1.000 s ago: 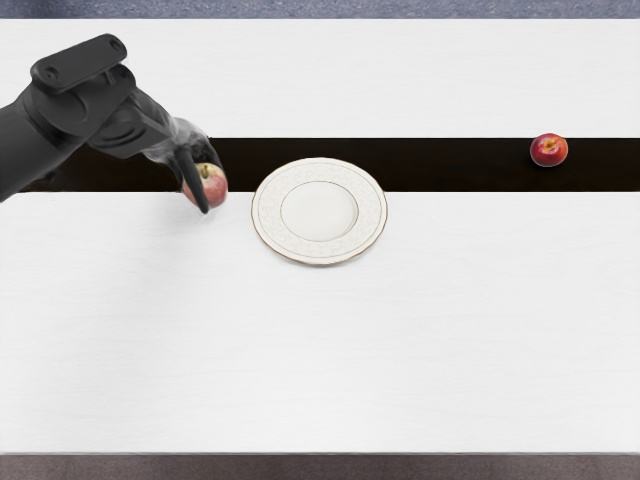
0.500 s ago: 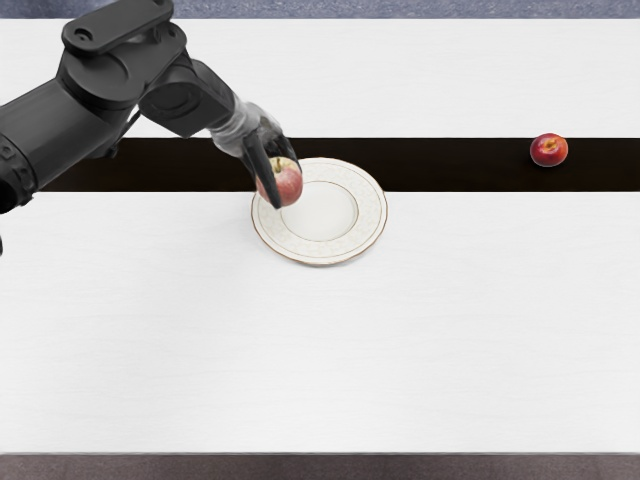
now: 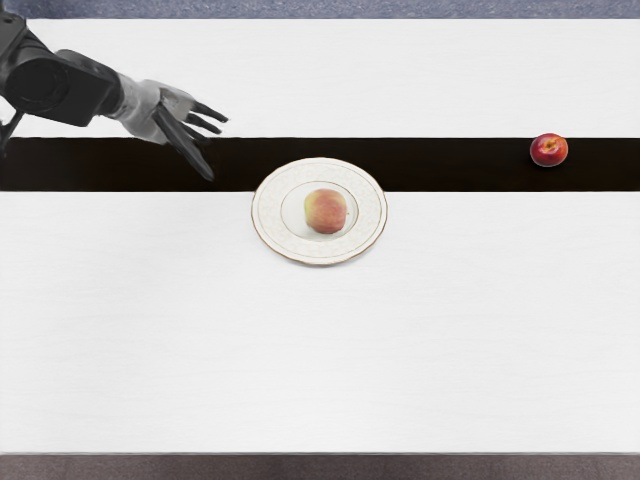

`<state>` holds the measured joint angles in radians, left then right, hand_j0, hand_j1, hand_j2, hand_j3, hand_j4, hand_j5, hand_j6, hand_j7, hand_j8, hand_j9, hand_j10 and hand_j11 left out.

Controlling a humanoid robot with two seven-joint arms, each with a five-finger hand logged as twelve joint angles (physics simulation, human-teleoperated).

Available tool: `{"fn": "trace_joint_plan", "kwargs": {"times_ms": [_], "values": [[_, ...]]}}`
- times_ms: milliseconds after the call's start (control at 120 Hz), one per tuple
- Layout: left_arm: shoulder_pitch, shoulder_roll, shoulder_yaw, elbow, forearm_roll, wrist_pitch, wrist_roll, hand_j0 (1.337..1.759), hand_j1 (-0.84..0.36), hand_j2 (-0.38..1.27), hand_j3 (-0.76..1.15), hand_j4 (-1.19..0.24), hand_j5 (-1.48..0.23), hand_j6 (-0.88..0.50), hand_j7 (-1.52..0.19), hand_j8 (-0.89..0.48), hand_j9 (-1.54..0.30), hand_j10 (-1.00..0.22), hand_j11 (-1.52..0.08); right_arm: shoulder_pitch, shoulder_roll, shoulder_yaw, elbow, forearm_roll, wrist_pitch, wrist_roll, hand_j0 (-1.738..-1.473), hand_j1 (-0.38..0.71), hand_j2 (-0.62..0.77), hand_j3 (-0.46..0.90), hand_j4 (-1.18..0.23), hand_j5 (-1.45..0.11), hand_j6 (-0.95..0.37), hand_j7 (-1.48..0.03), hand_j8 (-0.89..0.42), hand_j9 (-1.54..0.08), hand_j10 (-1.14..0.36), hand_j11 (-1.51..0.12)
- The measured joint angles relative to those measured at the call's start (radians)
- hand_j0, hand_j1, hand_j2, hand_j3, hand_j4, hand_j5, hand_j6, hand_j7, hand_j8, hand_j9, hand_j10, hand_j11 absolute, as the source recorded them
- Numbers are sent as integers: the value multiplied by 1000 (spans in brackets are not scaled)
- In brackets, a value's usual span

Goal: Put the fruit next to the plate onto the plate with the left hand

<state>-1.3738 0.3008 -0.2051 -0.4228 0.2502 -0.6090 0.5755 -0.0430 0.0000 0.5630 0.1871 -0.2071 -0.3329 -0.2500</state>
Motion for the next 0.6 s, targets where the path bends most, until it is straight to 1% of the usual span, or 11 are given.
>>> {"fn": "trace_joint_plan", "kwargs": {"times_ms": [150, 200, 250, 325, 517, 600], "values": [[124, 151, -138, -2, -18, -2, 0, 1658, 303, 13, 0, -40, -62, -32, -63, -32, -62, -43, -61, 0, 0, 0, 0, 0, 0, 0, -1658, -349, 0, 0, 0, 0, 0, 0, 0, 0, 0, 0], [164, 198, -159, -2, -41, -2, 0, 1658, 308, 11, 0, -35, -54, -28, -54, -29, -54, -37, -54, 0, 0, 0, 0, 0, 0, 0, -1658, -349, 0, 0, 0, 0, 0, 0, 0, 0, 0, 0], [188, 242, -173, -1, -64, -2, 0, 1658, 312, 9, 0, -31, -48, -26, -48, -26, -48, -33, -47, 0, 0, 0, 0, 0, 0, 0, -1658, -349, 0, 0, 0, 0, 0, 0, 0, 0, 0, 0], [233, 263, -185, -1, -94, -2, 1, 1658, 316, 8, 0, -27, -41, -23, -41, -23, -41, -28, -41, 0, 0, 0, 0, 0, 0, 0, -1658, -349, 0, 0, 0, 0, 0, 0, 0, 0, 0, 0], [249, 308, -201, -1, -157, -2, 2, 1658, 323, 5, 0, -21, -30, -20, -31, -20, -31, -22, -30, 0, 0, 0, 0, 0, 0, 0, -1658, -349, 0, 0, 0, 0, 0, 0, 0, 0, 0, 0], [254, 322, -203, -14, -177, -2, 2, 1658, 324, 4, 0, -20, -28, -19, -28, -19, -28, -20, -28, 0, 0, 0, 0, 0, 0, 0, -1658, -349, 0, 0, 0, 0, 0, 0, 0, 0, 0, 0]]}}
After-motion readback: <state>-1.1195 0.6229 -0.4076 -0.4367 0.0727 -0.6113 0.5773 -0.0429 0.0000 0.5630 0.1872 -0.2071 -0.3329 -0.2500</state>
